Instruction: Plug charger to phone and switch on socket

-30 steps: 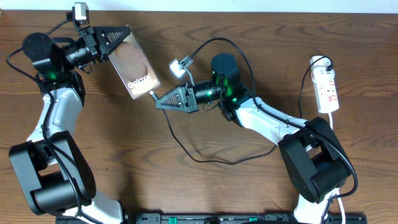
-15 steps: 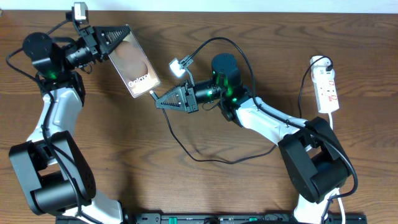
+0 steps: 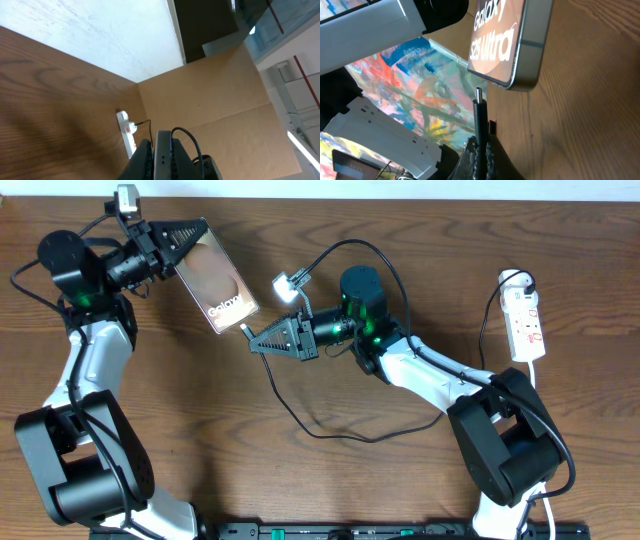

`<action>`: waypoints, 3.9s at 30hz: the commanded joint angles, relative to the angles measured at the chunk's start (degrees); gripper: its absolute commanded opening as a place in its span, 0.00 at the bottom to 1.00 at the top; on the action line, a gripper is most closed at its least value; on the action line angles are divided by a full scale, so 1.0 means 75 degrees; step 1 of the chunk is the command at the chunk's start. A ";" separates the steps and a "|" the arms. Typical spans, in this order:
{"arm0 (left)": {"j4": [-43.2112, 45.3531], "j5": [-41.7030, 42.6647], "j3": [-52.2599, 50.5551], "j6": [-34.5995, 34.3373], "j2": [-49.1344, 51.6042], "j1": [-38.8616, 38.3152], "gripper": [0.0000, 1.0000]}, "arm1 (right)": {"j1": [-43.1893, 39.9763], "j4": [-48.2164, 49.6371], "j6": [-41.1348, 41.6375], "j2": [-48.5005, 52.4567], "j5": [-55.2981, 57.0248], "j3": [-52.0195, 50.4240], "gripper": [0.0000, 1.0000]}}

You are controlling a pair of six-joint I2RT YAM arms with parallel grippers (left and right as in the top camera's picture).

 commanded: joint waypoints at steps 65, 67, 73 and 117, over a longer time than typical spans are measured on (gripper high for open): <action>0.0067 0.0160 0.0175 -0.0125 -0.0184 -0.0128 0.07 | 0.0015 -0.0093 0.0061 0.0050 0.0277 0.0055 0.01; 0.0064 0.0160 0.0175 -0.0125 -0.0184 -0.0143 0.07 | 0.0015 -0.0093 0.0058 0.0050 0.0277 0.0055 0.01; 0.0067 0.0163 0.0175 -0.0085 -0.0184 -0.0259 0.07 | 0.0015 -0.0093 0.0058 0.0050 0.0274 0.0055 0.01; 0.0067 0.0548 0.0175 0.0020 -0.0184 -0.0256 0.07 | -0.0108 0.0035 0.0635 0.0050 0.0338 0.0055 0.01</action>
